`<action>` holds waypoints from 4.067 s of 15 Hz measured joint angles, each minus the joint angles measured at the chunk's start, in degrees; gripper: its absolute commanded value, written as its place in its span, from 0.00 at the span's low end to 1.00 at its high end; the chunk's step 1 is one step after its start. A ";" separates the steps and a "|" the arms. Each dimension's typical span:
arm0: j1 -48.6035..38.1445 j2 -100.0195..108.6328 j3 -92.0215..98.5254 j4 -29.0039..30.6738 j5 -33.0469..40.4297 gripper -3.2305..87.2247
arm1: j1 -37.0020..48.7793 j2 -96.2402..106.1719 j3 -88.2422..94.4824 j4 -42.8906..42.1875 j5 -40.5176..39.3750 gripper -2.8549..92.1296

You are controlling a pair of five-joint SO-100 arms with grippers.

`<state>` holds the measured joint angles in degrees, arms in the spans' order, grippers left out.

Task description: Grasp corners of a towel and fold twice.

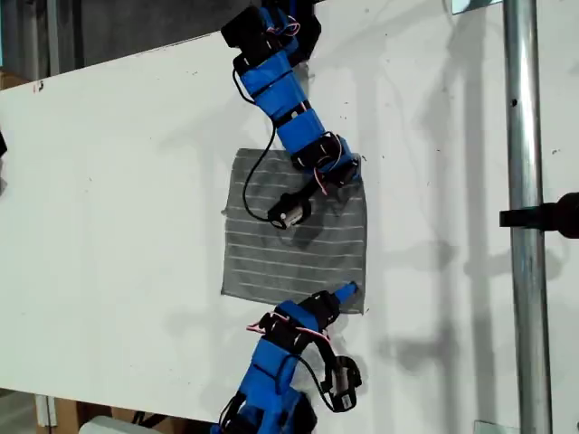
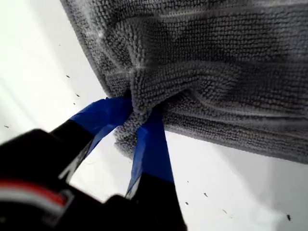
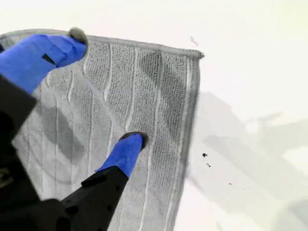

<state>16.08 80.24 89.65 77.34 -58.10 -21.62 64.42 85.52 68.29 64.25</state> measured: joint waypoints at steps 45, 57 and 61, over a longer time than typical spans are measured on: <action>-35.77 29.36 29.44 -15.29 25.05 0.00 | 29.88 26.37 3.87 22.59 -12.13 0.03; -28.65 42.54 28.04 0.70 13.18 0.55 | 22.41 24.17 4.31 30.67 2.20 0.30; -24.61 74.71 38.85 -1.41 12.22 0.26 | 19.34 45.26 20.13 29.71 12.66 0.34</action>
<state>-8.53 154.95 128.50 75.94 -45.88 -2.29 109.69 105.64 98.00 76.90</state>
